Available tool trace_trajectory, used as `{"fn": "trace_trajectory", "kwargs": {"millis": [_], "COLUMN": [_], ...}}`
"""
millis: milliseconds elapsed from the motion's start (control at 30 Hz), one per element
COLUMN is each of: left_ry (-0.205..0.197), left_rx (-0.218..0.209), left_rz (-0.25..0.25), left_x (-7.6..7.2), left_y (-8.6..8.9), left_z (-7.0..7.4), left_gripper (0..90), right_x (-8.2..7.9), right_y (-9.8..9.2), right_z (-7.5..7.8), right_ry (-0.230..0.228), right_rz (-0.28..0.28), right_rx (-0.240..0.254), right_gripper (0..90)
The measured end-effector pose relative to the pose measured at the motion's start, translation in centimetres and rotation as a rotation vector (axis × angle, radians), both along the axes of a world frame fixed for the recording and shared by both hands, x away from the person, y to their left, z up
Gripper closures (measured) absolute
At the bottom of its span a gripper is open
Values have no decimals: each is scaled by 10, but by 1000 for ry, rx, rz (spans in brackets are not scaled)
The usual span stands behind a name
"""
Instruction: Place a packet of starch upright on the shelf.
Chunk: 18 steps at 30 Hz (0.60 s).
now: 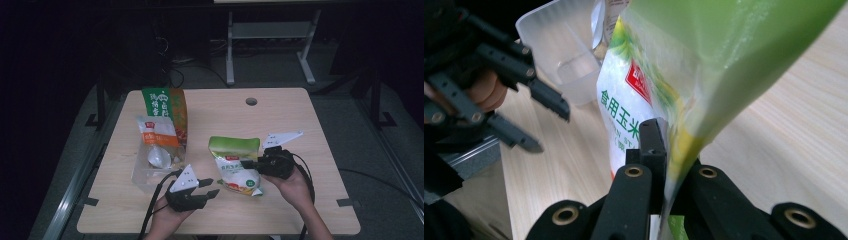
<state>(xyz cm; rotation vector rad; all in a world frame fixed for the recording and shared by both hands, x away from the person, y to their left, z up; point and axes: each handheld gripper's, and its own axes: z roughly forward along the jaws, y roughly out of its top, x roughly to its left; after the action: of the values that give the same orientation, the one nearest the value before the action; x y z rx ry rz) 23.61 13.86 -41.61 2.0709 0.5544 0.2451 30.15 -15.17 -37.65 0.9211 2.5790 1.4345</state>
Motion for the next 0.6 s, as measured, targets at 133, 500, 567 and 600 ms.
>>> {"fn": "trace_trajectory", "kwargs": {"millis": [133,500,567,600], "left_ry": [-12,11,-4,-2], "left_rx": [2,-22,-17,-24], "left_rz": [-16,-35,-43,-44], "left_x": [-5,-15,-15,-16], "left_y": [5,13,13,13], "left_z": [-1,-7,-6,-5], "left_gripper": [563,534,528,524], "right_x": [4,19,21,22], "right_y": [4,21,25,28], "right_z": [9,31,36,38], "right_ry": [1,5,9,12], "right_rz": [1,17,23,30], "right_rx": [-17,-16,-18,-18], "right_gripper": [900,900,900,900]}}
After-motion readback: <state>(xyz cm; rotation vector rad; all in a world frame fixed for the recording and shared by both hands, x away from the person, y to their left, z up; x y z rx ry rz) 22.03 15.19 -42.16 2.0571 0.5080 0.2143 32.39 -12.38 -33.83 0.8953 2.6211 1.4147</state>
